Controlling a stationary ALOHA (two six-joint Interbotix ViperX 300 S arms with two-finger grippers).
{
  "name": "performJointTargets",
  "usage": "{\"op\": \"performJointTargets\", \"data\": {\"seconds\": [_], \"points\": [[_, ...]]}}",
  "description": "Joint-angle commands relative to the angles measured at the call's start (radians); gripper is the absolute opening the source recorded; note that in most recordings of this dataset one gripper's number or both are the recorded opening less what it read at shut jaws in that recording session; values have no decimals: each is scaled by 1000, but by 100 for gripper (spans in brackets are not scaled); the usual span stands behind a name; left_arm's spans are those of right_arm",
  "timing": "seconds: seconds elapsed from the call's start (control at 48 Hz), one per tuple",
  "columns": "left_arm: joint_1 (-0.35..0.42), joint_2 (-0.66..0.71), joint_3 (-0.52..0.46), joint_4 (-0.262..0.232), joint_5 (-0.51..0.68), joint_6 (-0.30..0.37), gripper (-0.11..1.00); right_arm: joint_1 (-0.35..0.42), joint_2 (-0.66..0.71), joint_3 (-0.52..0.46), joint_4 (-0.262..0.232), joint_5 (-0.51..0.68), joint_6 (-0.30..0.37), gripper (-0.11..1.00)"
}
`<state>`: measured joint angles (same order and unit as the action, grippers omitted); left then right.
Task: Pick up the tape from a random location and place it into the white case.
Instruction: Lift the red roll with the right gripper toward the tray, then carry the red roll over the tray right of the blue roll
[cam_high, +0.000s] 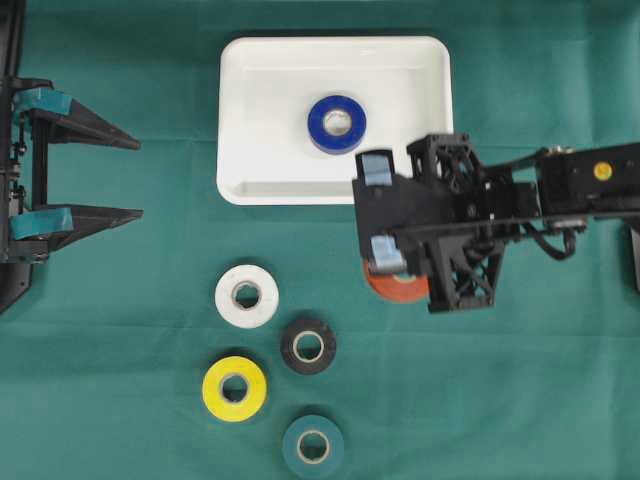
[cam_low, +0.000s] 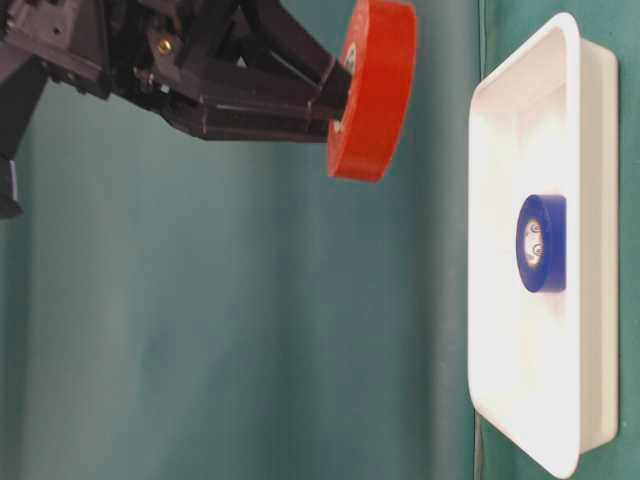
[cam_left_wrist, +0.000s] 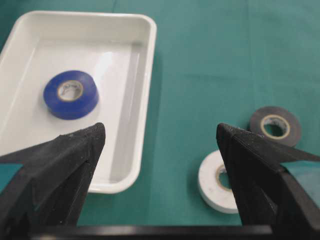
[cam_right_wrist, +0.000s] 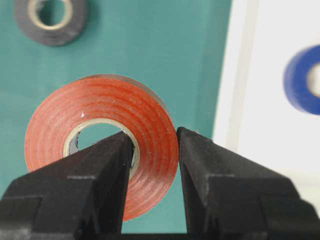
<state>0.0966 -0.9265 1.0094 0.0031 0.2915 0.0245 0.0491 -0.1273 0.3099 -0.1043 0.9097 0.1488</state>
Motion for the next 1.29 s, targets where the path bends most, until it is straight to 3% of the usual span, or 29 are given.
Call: {"op": "performJointTargets", "data": {"seconds": [0.0,0.354,0.709,0.917,1.272], "points": [[2,6,-11,-2,-5,0,94,-38,-26,-11,-18,-5,3,29],[2,6,-11,-2,-5,0,94,-219,-12,-11,-38,-26,-12,29],[2,6,-11,-2,-5,0,94,-351,-5,-11,-52,-63,-8,29],[2,6,-11,-2,-5,0,94,-388,-6,-12,-58,-66,-5,29],[2,6,-11,-2,-5,0,94,-388,-5,-11,-58,-66,-3,29]]}}
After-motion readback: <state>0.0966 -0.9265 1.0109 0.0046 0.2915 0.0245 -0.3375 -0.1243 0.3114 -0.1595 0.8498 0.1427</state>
